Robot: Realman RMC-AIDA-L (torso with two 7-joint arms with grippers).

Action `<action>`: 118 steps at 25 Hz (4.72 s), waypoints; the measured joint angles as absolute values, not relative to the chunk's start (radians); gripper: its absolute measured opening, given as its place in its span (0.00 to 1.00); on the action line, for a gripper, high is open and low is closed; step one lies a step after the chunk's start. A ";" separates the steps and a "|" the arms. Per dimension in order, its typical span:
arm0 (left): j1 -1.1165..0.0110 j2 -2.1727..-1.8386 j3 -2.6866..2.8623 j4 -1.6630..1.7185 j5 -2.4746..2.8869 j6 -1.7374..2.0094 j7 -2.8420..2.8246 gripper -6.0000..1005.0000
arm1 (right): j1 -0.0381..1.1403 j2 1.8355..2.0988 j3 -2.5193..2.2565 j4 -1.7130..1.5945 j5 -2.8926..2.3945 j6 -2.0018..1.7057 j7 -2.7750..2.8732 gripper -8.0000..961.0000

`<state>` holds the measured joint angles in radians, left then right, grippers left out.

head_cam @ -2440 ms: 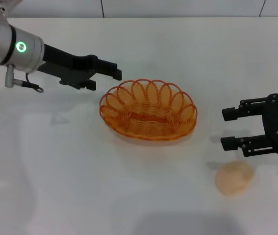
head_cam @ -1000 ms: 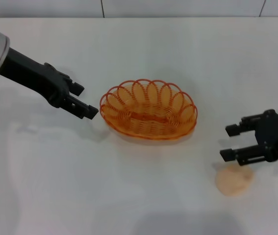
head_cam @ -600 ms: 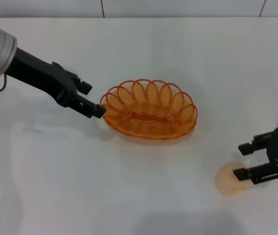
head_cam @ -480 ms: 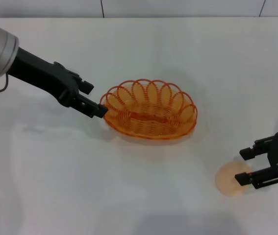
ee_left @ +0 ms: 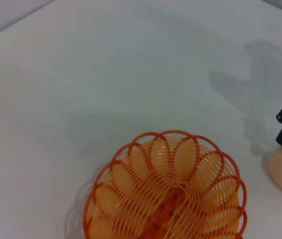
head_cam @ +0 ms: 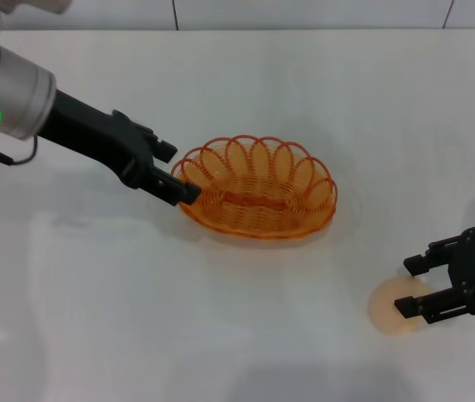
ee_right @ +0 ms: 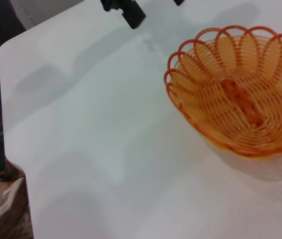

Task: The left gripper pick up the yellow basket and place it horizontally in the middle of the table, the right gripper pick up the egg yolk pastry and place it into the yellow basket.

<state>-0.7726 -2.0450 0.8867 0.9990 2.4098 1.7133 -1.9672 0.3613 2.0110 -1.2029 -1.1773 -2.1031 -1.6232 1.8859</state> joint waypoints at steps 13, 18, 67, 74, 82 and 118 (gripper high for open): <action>-0.783 -2.059 0.939 0.964 2.406 1.664 -1.949 0.87 | 0.364 2.011 -1.236 -1.166 -2.103 -1.602 1.882 0.67; -0.783 -2.058 0.936 0.966 2.405 1.664 -1.948 0.87 | 0.364 2.011 -1.247 -1.159 -2.106 -1.581 1.882 0.63; -0.740 -2.050 0.934 0.986 2.354 1.677 -1.889 0.87 | 0.637 2.022 -1.415 -1.159 -2.042 -1.299 1.998 0.08; -0.738 -2.051 0.935 0.989 2.340 1.677 -1.888 0.87 | 0.669 2.025 -1.463 -1.112 -2.037 -1.231 2.001 0.06; -0.737 -2.049 0.934 0.989 2.331 1.676 -1.888 0.87 | 0.673 2.025 -1.480 -1.096 -2.025 -1.212 2.002 0.06; -0.594 -2.048 0.934 1.089 2.214 1.732 -1.778 0.87 | 0.238 2.006 -1.326 -1.347 -1.772 -1.414 1.778 0.77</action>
